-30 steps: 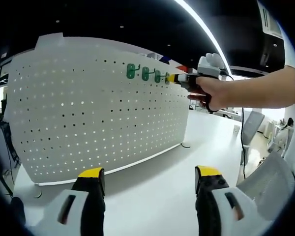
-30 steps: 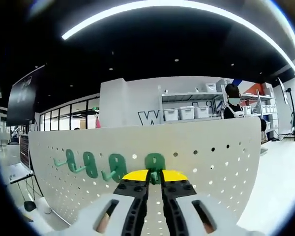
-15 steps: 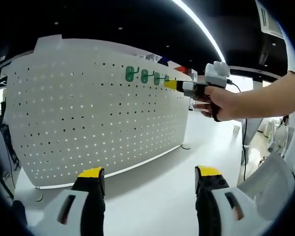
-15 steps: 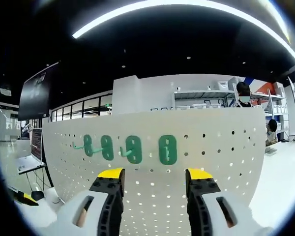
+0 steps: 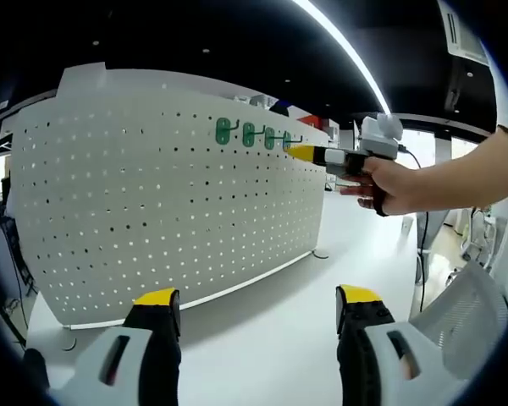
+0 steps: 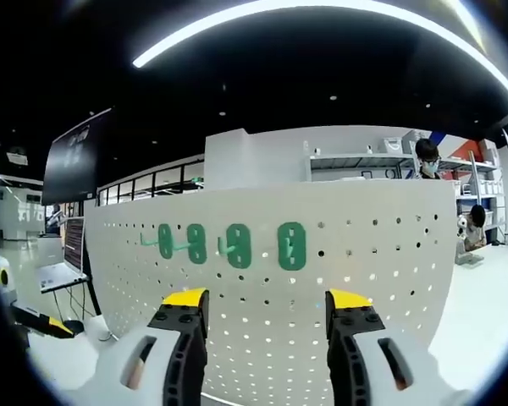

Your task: Insert the hook assembly into the mounting plate slot until the hook locks in place.

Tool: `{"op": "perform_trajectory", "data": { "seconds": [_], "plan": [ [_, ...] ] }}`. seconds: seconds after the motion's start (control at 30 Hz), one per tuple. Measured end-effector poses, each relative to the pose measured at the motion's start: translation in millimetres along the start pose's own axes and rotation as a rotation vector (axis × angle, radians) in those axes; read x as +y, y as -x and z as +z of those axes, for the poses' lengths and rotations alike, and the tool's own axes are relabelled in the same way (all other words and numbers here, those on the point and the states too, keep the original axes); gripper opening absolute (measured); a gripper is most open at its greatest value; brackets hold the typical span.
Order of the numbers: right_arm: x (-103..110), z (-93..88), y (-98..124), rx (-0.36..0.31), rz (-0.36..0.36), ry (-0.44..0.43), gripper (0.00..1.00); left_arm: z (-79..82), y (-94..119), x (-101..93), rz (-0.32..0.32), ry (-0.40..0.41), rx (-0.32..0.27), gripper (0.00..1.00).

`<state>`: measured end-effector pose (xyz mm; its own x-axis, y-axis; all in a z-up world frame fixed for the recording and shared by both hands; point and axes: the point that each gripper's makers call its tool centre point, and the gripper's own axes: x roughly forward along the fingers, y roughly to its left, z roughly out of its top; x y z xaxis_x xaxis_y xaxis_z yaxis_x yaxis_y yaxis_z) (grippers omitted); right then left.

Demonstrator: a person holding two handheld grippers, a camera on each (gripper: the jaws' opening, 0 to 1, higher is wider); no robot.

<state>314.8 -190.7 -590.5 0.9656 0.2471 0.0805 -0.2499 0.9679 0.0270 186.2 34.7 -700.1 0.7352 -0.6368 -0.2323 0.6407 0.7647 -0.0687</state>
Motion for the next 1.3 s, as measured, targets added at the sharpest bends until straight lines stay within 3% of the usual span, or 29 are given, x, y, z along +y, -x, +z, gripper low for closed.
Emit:
{"op": "perform_trajectory", "data": {
  "seconds": [0.47,0.8,1.3],
  "plan": [
    [1.9,-2.2,41.5,-0.022,0.029,0.0,0.59,10.7,-0.7,2.0,0.013,-0.003,-0.047,0.79],
    [5.0,-9.5,71.2,-0.021,0.042,0.002,0.62,25.8,8.4,10.7,0.053,-0.001,-0.116,0.86],
    [2.6,-33.5,119.6,0.022,0.028,-0.012,0.65,30.5,20.6,9.6,0.078,-0.017,-0.151,0.92]
  ]
}}
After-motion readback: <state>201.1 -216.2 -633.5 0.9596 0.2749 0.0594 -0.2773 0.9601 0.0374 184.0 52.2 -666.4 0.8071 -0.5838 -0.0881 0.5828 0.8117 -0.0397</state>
